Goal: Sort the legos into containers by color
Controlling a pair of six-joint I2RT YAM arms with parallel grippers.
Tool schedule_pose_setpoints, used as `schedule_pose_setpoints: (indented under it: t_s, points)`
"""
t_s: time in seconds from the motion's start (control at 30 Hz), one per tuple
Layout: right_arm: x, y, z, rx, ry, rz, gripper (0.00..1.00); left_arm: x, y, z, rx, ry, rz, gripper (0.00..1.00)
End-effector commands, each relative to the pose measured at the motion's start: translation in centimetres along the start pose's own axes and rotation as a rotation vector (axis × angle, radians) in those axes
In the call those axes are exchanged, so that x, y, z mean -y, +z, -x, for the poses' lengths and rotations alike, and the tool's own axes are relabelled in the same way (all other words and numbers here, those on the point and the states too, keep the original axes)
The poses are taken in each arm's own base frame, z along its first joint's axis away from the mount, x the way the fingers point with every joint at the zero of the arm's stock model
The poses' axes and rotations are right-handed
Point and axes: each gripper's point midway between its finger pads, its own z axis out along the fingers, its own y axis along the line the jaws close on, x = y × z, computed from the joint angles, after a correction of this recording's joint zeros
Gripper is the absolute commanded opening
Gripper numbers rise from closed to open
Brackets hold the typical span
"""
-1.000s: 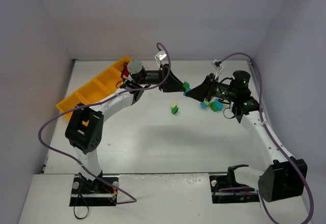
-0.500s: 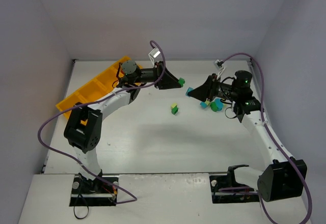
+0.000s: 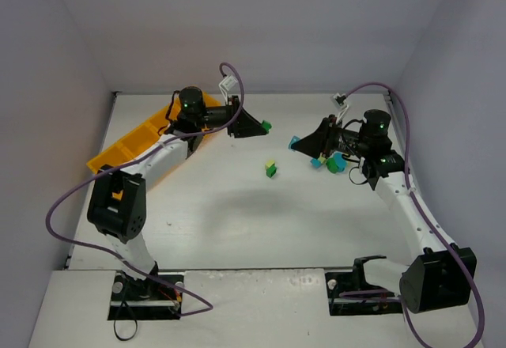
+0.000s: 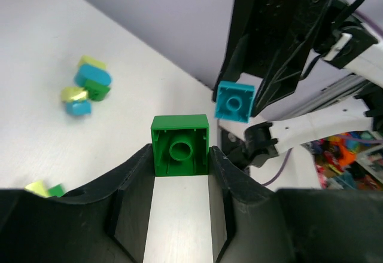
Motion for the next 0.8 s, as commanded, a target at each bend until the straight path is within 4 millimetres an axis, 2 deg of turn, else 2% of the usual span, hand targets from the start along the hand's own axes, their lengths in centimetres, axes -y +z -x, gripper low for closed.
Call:
schedule_pose_setpoints:
  t_s: [0.0,0.03,0.07,0.1,0.13,0.17,0.2,0.23,0.33,0.37,0.43,0.47,0.57,0.7,0.77]
  points:
    - [-0.9,-0.3,2.4,0.058,-0.090,0.009,0.00,1.5,-2.5,2.6,0.014,0.156,0.095,0.00]
    - [-0.9,-0.3,2.4,0.057,-0.089,0.009,0.00,0.6,-3.5,3.7,0.034,0.223,0.163,0.00]
    - [-0.8,-0.3,2.3,0.056,-0.086,0.007,0.00,-0.6,-4.4,2.6,0.001,0.157,0.234,0.00]
    - [-0.8,-0.3,2.3,0.055,-0.086,0.007,0.00,-1.3,-5.1,2.7,-0.005,0.164,0.288,0.00]
    - [-0.8,-0.3,2.4,0.057,-0.086,0.004,0.00,-2.6,-6.4,3.7,0.001,0.224,0.396,0.00]
    - [-0.8,-0.3,2.4,0.058,-0.087,0.003,0.00,-3.7,-7.6,2.4,-0.041,0.165,0.475,0.00]
    - [-0.7,-0.3,2.4,0.057,-0.087,0.001,0.00,-4.5,-8.5,2.5,-0.047,0.171,0.542,0.00]
    - [-0.6,-0.2,2.4,0.057,-0.085,-0.001,0.00,-6.4,-10.4,2.9,-0.049,0.201,0.691,0.00]
    - [-0.5,-0.2,2.4,0.056,-0.081,-0.005,0.00,-8.7,-14.5,1.8,-0.102,0.149,0.931,0.00]
    - [-0.5,-0.2,2.4,0.056,-0.081,-0.006,0.00,-10.0,-16.9,2.2,-0.092,0.150,1.068,0.00]
    - [-0.4,-0.2,2.3,0.056,-0.080,-0.010,0.00,-11.1,-19.5,2.2,-0.100,0.149,1.192,0.00]
    - [-0.4,-0.2,2.3,0.055,-0.081,-0.010,0.00,-12.0,-21.6,2.4,-0.095,0.151,1.300,0.00]
    - [-0.4,-0.2,2.4,0.057,-0.082,-0.016,0.00,-13.3,-25.1,2.7,-0.090,0.132,1.441,0.00]
    - [-0.3,-0.3,2.4,0.059,-0.079,-0.022,0.00,-15.3,-27.4,3.0,-0.097,0.133,1.556,0.00]
    - [-0.3,-0.3,2.3,0.058,-0.080,-0.024,0.00,-17.0,-28.1,2.6,-0.133,0.128,1.597,0.00]
